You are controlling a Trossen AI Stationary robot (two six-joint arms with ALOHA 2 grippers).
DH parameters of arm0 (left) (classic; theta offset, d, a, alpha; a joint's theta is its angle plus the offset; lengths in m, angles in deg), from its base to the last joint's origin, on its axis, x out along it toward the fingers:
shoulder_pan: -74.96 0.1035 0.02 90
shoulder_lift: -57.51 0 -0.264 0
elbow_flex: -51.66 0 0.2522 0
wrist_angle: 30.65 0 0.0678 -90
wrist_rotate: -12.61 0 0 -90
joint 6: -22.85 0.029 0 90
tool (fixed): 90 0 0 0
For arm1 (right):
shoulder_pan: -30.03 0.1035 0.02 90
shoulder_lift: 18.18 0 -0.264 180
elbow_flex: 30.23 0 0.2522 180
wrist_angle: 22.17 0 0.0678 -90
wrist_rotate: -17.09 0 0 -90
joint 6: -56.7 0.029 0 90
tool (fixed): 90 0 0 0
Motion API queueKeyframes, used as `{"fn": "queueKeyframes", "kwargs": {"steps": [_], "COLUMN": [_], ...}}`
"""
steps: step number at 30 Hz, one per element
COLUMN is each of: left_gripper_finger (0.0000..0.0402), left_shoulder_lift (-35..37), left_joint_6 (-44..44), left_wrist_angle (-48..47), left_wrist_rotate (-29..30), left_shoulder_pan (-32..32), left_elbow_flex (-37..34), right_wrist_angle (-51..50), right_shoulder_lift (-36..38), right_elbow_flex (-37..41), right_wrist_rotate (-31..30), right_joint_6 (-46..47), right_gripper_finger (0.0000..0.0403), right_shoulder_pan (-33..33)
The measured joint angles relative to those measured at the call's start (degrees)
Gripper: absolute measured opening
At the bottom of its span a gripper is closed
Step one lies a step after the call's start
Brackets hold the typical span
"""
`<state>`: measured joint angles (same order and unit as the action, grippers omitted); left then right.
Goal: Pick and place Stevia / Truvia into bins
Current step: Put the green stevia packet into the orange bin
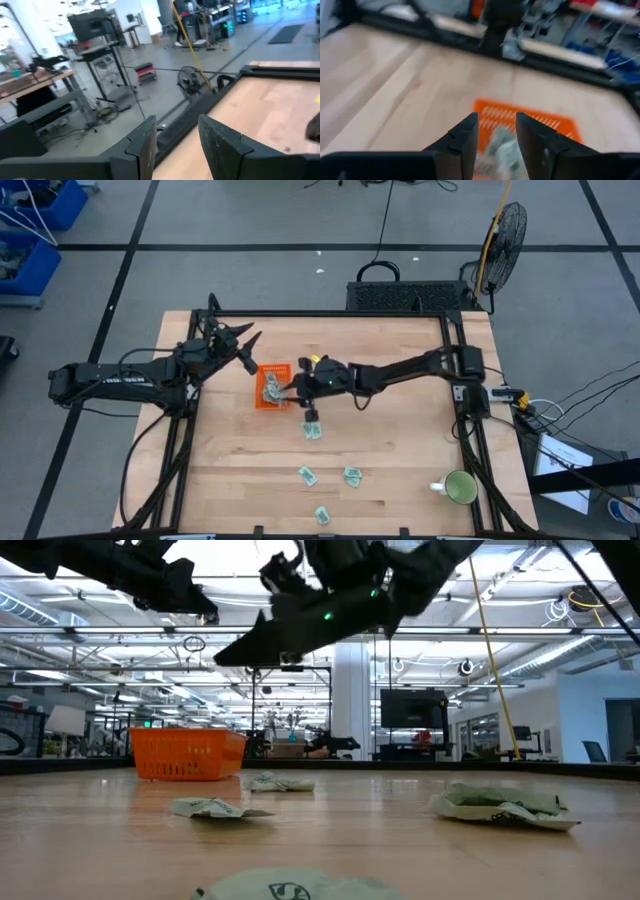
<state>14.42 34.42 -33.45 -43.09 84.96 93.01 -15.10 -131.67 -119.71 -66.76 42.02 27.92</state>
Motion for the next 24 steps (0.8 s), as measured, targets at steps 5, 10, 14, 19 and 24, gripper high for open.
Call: {"fn": "queueKeyframes", "kwargs": {"steps": [5, 10, 14, 19, 24], "left_gripper_finger": [0.0154, 0.0154, 0.0154, 0.0154, 0.0154], "left_shoulder_lift": [-0.02, -0.82, -2.77, -7.71, -17.07], "left_joint_6": [-0.19, -1.32, -7.44, -9.75, -12.12], "left_wrist_angle": [-3.13, -3.89, -2.68, -1.53, 0.44], "left_wrist_rotate": [-12.98, -38.83, -52.56, -50.4, -46.11], "left_shoulder_pan": [0.0, -0.19, -2.29, -8.31, -16.26], "left_elbow_flex": [0.0, 0.0, 0.0, 0.04, 0.04], "right_wrist_angle": [-15.54, -27.81, -34.39, -39.17, -40.74], "right_shoulder_lift": [6.38, 12.31, 16.42, 20.37, 22.88], "right_elbow_flex": [0.02, 0.02, 0.02, 0.04, 0.04], "right_wrist_rotate": [-1.45, -5.55, -6.46, -6.14, -6.25], "right_joint_6": [-0.8, 3.35, 6.04, 6.49, 6.49], "right_gripper_finger": [0.012, 0.0115, 0.0114, 0.0114, 0.0114], "right_shoulder_pan": [2.72, 4.5, 5.21, 5.23, 5.23]}}
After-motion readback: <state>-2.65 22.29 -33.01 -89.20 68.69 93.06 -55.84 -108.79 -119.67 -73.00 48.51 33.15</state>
